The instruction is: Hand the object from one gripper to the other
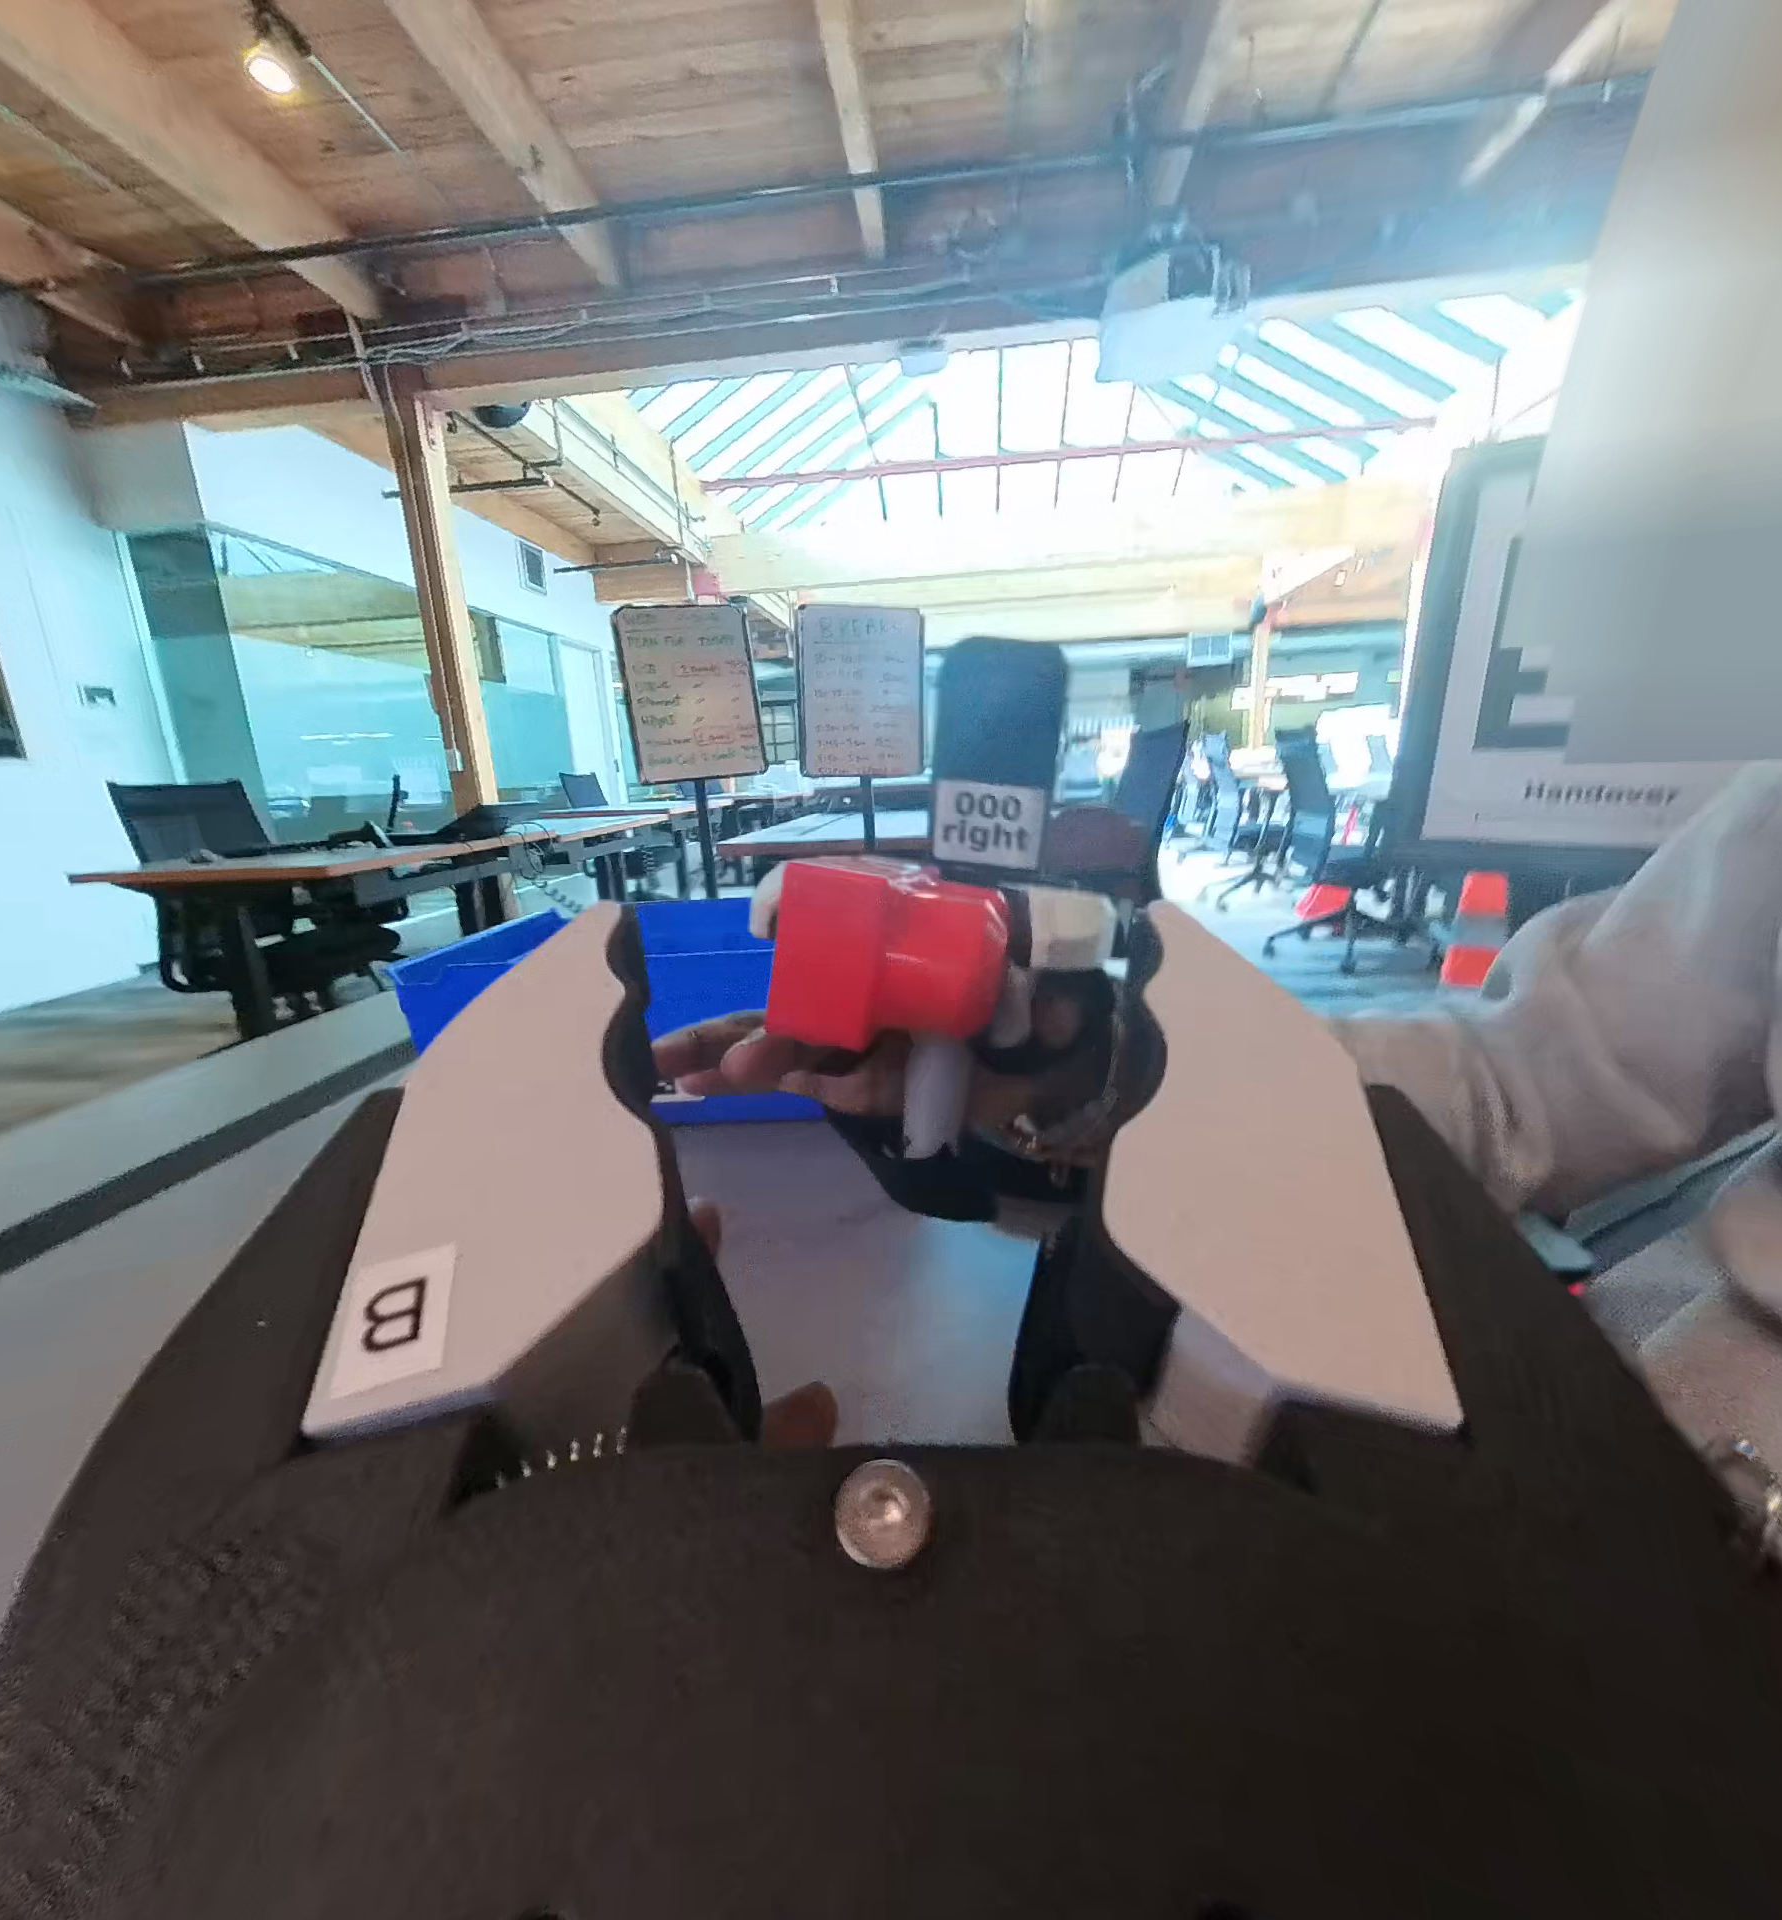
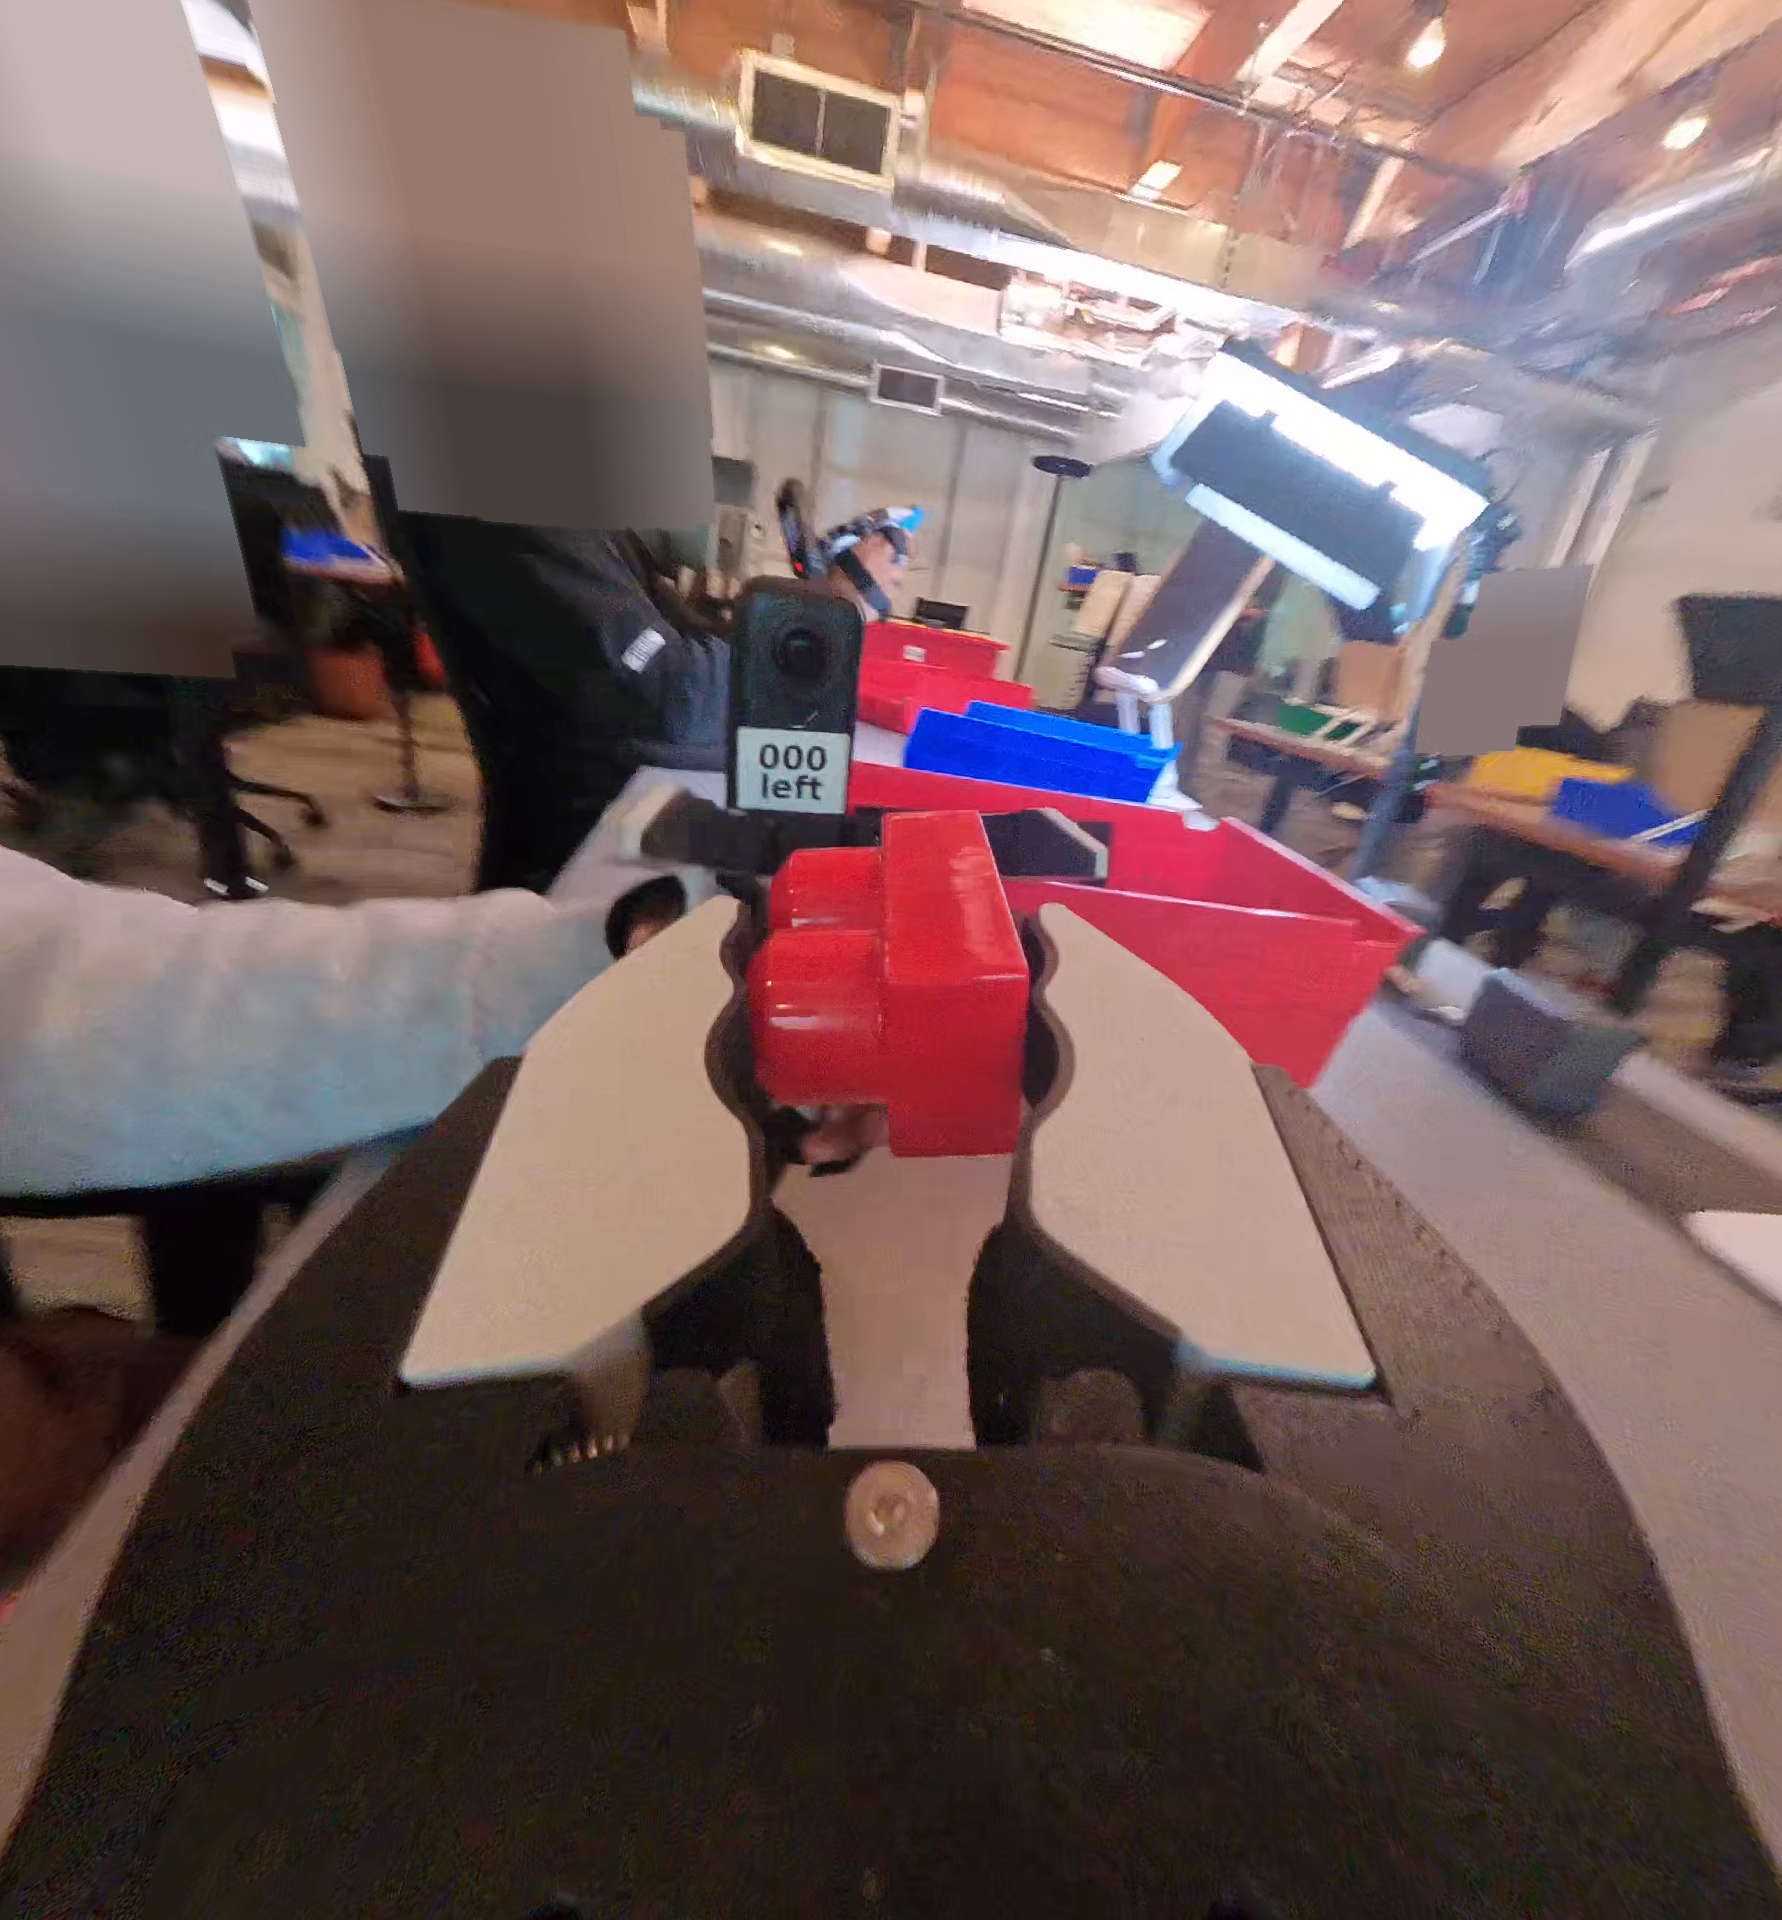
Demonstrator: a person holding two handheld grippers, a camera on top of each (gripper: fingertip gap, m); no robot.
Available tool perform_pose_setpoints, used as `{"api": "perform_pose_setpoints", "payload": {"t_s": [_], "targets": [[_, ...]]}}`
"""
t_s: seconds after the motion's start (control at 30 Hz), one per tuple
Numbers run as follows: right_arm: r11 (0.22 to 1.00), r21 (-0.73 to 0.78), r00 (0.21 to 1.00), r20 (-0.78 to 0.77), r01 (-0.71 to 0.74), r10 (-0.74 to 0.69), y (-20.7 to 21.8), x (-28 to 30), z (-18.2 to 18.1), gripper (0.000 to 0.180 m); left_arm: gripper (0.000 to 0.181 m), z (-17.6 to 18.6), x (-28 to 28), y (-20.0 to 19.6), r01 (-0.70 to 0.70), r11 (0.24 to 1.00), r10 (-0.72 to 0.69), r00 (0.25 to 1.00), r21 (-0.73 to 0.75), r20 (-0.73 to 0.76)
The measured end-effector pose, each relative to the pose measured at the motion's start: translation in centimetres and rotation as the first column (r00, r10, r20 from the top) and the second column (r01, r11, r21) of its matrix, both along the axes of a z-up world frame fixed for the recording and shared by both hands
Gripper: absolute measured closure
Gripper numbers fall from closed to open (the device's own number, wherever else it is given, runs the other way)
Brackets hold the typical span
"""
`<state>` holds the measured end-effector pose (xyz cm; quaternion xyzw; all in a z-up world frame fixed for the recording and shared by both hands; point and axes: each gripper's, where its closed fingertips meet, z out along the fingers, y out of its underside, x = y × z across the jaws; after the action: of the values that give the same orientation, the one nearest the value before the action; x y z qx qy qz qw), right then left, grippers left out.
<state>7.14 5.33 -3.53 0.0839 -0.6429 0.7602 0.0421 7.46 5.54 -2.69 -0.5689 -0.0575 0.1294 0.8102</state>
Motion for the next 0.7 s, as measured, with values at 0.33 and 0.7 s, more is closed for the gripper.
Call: {"api": "perform_pose_setpoints", "payload": {"t_s": [0.33, 0.7], "targets": [[0.999, 0.012, 0.999, 0.014, -0.053, 0.053, -0.2, 0.7, -0.4, 0.130, 0.130, -1.3, 0.9, 1.0, 0.053, 0.993, -0.056, 0.998, -0.106, -0.023], [0.980, -0.137, 0.850, -0.491, 0.143, -0.192, 0.2, 1.3, 1.3, 0.086, 0.138, 0.8, 0.9, -1.4, 0.218, 0.966, -0.243, 0.948, 0.138, 0.205]]}}
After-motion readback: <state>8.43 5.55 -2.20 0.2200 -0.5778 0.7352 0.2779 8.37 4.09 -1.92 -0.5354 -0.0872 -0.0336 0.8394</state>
